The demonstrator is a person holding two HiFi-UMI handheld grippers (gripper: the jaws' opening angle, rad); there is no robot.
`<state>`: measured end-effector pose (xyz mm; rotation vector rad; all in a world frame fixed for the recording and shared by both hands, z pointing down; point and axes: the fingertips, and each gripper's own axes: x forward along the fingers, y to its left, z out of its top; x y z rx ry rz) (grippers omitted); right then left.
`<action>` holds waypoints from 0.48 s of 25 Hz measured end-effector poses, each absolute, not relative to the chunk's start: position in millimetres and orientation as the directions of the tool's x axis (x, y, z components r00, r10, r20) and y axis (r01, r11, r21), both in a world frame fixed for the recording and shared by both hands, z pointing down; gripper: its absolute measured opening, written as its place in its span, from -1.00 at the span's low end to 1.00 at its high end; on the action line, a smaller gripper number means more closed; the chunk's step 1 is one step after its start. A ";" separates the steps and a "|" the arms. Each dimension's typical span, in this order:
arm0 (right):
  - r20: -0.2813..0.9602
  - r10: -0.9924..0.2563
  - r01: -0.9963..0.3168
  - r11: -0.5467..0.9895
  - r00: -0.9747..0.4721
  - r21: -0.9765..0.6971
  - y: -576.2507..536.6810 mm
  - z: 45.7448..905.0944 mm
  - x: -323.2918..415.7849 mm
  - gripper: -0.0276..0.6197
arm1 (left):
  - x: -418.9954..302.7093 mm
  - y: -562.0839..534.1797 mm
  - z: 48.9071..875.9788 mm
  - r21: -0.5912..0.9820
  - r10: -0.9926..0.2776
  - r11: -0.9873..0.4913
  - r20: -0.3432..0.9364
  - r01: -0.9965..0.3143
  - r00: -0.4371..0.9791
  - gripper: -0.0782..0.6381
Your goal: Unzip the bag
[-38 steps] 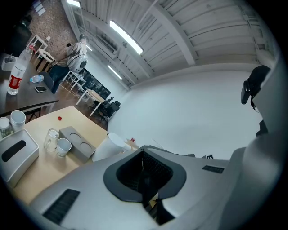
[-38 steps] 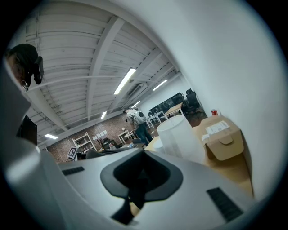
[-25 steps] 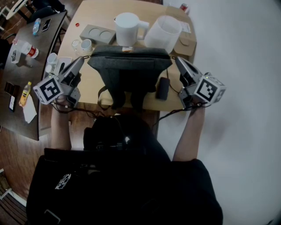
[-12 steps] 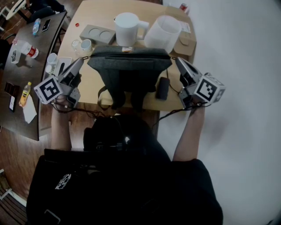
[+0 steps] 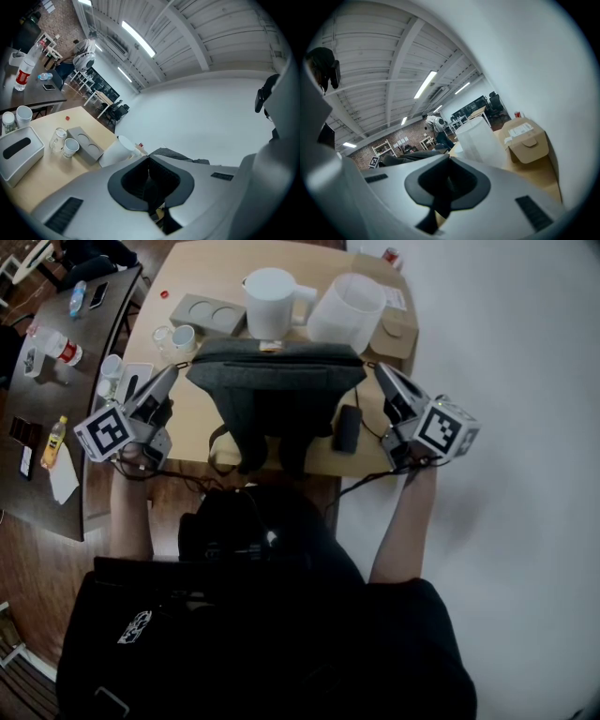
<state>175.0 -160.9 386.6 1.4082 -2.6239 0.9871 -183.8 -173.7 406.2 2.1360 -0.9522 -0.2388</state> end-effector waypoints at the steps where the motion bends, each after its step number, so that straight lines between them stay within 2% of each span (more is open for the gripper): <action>1: 0.287 -0.749 -0.753 0.401 -0.598 -0.523 -160.9 386.2 174.7 -0.88 | -184.2 -173.9 407.0 0.716 -0.700 -0.421 0.134 -0.557 0.701 -0.77; 12: 0.292 -0.753 -0.748 0.372 -0.589 -0.550 -161.9 396.9 181.8 -0.88 | -187.2 -173.3 417.7 0.728 -0.704 -0.397 0.149 -0.559 0.694 -0.76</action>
